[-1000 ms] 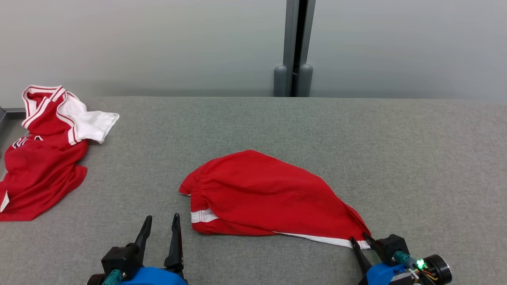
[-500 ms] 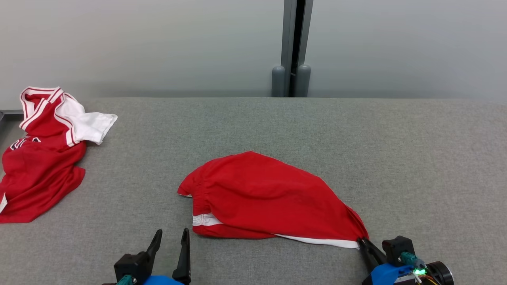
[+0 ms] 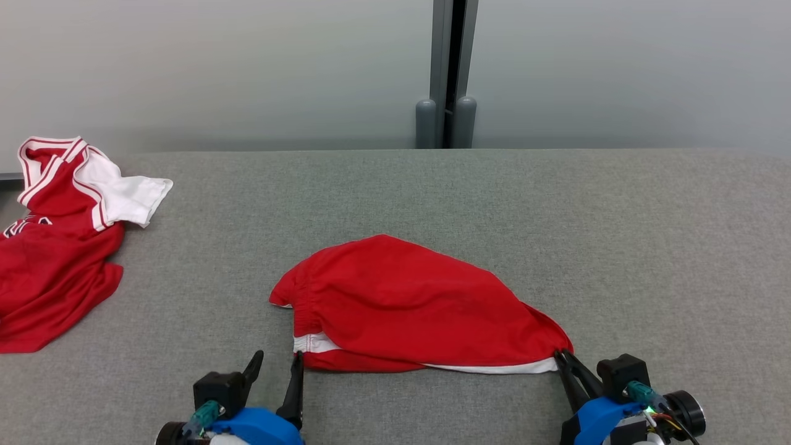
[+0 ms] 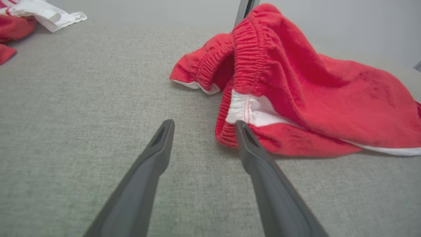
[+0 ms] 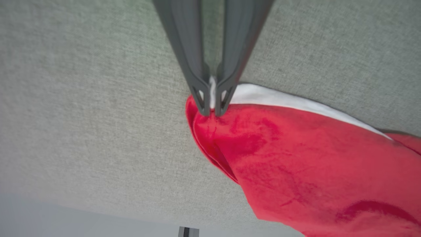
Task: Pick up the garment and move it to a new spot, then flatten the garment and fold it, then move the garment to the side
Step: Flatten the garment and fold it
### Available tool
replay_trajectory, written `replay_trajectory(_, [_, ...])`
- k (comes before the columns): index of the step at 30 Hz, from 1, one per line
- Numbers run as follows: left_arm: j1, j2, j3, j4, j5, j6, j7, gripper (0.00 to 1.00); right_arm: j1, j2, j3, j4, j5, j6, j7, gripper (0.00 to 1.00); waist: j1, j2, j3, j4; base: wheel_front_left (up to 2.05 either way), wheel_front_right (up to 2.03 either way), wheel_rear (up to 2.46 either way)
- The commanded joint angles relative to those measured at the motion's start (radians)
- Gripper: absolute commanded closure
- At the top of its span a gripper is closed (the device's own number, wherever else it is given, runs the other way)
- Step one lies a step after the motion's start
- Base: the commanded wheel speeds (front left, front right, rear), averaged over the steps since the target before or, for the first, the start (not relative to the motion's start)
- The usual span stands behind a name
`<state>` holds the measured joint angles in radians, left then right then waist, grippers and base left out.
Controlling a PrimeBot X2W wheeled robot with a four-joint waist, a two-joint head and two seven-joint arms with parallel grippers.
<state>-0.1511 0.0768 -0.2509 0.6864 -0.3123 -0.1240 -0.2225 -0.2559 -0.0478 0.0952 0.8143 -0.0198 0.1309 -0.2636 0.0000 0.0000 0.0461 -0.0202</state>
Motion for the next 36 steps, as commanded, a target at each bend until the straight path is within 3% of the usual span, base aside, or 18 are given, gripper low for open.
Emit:
replay_trajectory(1, [-0.026, 0.002, -0.005, 0.004, -0.009, -0.006, -0.010, 0.00, 0.013, -0.005, 0.003, -0.010, 0.002, 0.000, -0.001, 1.00, 0.0000, 0.0000, 0.001, -0.001, 0.00, 0.00, 0.00])
replay_trajectory(9, [-0.102, 0.008, -0.117, 0.056, -0.058, -0.009, 0.011, 0.00, 0.011, -0.005, 0.012, -0.024, -0.002, 0.000, -0.001, 1.00, 0.0000, 0.0000, 0.003, -0.013, 0.00, 0.00, 0.00])
replay_trajectory(10, [-0.107, 0.012, -0.137, 0.060, -0.070, -0.009, 0.013, 0.51, 0.009, -0.005, 0.013, -0.026, 0.001, 0.000, -0.001, 1.00, 0.0000, 0.0000, 0.002, -0.017, 0.00, 0.00, 0.00])
replay_trajectory(12, [-0.115, 0.019, -0.166, 0.056, -0.097, -0.009, 0.004, 1.00, 0.007, -0.005, 0.013, -0.034, 0.007, 0.000, -0.001, 1.00, 0.0000, 0.0000, 0.001, -0.023, 0.00, 0.00, 0.00])
replay_trajectory(17, [-0.115, 0.054, -0.203, 0.007, -0.155, -0.009, -0.022, 1.00, 0.012, -0.005, 0.004, -0.097, 0.009, 0.000, -0.001, 1.00, 0.0000, 0.0000, -0.005, -0.035, 0.00, 0.00, 0.00])
replay_trajectory(24, [-0.104, 0.107, -0.173, -0.169, -0.192, -0.007, -0.042, 1.00, 0.039, -0.005, 0.003, -0.313, 0.067, 0.000, -0.001, 1.00, 0.0000, 0.0000, -0.043, -0.047, 0.00, 0.00, 0.00])
replay_trajectory(30, [-0.130, 0.166, -0.150, -0.391, -0.196, -0.007, -0.032, 1.00, 0.051, -0.034, -0.003, -0.592, 0.118, 0.000, 0.041, 1.00, 0.0000, 0.0000, -0.071, -0.062, 0.00, 0.00, 0.00])
replay_trajectory(36, [-0.216, 0.259, -0.120, -0.644, -0.187, -0.005, 0.061, 1.00, 0.023, -0.097, -0.024, -0.904, 0.129, 0.000, 0.152, 1.00, 0.0000, 0.0000, -0.081, -0.083, 0.00, 0.00, 0.00])
